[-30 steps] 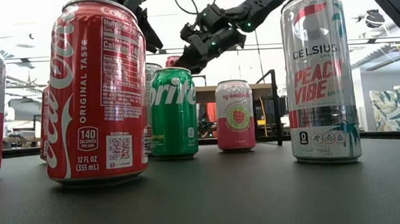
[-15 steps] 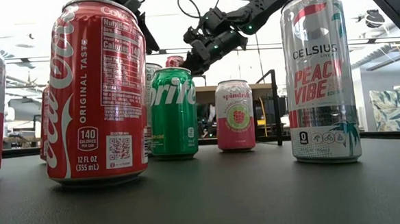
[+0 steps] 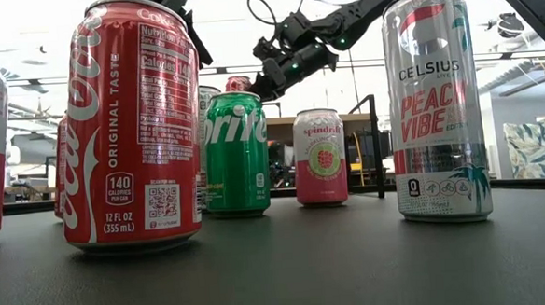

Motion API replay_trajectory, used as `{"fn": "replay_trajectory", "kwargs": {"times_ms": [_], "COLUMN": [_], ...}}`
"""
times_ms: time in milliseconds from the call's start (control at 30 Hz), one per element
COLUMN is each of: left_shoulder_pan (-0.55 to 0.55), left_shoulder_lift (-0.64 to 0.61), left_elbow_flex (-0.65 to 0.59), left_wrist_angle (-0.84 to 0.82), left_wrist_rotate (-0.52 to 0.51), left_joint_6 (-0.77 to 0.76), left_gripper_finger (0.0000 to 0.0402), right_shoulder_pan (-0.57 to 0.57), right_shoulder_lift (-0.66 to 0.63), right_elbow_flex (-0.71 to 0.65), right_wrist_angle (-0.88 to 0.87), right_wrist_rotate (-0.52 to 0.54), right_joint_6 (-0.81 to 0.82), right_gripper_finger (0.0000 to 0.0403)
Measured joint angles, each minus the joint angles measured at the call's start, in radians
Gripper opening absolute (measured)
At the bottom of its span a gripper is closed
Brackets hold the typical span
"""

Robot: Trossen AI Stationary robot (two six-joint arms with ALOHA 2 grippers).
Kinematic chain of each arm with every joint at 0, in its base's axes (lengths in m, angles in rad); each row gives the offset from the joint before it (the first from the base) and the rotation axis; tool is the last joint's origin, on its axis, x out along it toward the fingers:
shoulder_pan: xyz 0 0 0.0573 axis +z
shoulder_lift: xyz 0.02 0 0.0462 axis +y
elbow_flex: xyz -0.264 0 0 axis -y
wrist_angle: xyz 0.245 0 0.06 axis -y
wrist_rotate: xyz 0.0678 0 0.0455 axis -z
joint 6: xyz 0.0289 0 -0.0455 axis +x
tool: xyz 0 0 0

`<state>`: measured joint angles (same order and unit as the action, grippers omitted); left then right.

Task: Place canned beverage on shelf
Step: Put the top right red soda can on the shelf

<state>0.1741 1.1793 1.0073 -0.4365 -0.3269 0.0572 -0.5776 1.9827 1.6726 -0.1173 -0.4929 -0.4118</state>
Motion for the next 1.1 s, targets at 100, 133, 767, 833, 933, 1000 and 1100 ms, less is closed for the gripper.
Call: {"fn": "replay_trajectory", "kwargs": {"times_ms": [100,133,767,833,933,1000,1100], "left_shoulder_pan": [0.000,0.000,0.000,0.000,0.000,0.000,0.000], "left_shoulder_lift": [0.000,0.000,0.000,0.000,0.000,0.000,0.000], "left_elbow_flex": [0.000,0.000,0.000,0.000,0.000,0.000,0.000], "left_wrist_angle": [0.000,0.000,0.001,0.001,0.003,0.009,0.011], "left_wrist_rotate": [0.000,0.000,0.000,0.000,0.000,0.000,0.000], "left_joint_6": [0.000,0.000,-0.004,-0.004,-0.004,-0.004,-0.004], "left_gripper_finger": [0.0381,0.0381,0.0381,0.0381,0.0381,0.0381,0.0381], "right_shoulder_pan": [-0.004,-0.004,-0.027,-0.031,-0.032,-0.032,-0.032], "right_shoulder_lift": [0.000,0.000,0.000,0.000,0.000,0.000,0.000], "right_elbow_flex": [0.000,0.000,0.000,0.000,0.000,0.000,0.000], "right_wrist_angle": [0.006,0.009,0.039,0.039,0.039,0.039,0.046], "right_wrist_rotate": [0.000,0.000,-0.001,-0.002,-0.002,-0.002,-0.004], "right_joint_6": [0.000,0.001,-0.002,-0.003,-0.010,-0.017,-0.017], "right_gripper_finger": [0.0033,0.0033,0.0033,0.0033,0.0033,0.0033,0.0033]}}
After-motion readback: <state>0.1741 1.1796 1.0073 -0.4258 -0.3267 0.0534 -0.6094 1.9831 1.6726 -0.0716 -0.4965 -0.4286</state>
